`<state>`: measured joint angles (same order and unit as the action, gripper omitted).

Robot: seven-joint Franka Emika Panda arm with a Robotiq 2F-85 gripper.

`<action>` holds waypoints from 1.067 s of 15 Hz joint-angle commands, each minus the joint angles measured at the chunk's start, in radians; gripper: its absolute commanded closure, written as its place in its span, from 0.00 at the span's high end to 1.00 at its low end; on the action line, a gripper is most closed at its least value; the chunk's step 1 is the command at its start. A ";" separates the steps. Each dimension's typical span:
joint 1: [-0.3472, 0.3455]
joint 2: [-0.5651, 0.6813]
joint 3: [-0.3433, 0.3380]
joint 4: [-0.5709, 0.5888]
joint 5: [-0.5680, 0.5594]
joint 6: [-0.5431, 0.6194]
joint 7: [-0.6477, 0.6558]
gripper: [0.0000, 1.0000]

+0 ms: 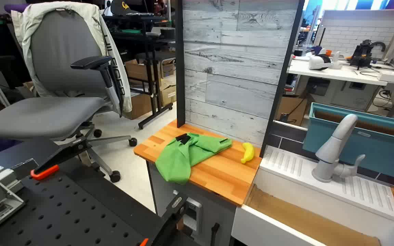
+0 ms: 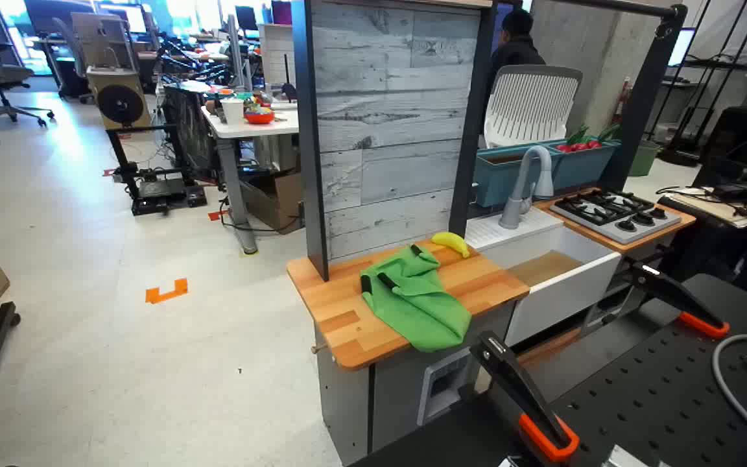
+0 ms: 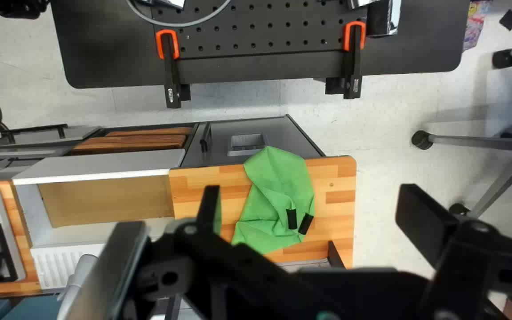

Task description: Move the banana forwards.

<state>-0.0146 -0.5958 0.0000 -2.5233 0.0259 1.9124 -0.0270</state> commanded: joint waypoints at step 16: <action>-0.008 0.049 -0.003 0.002 0.010 0.083 0.053 1.00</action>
<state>-0.0153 -0.5940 -0.0006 -2.5248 0.0271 1.9257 -0.0126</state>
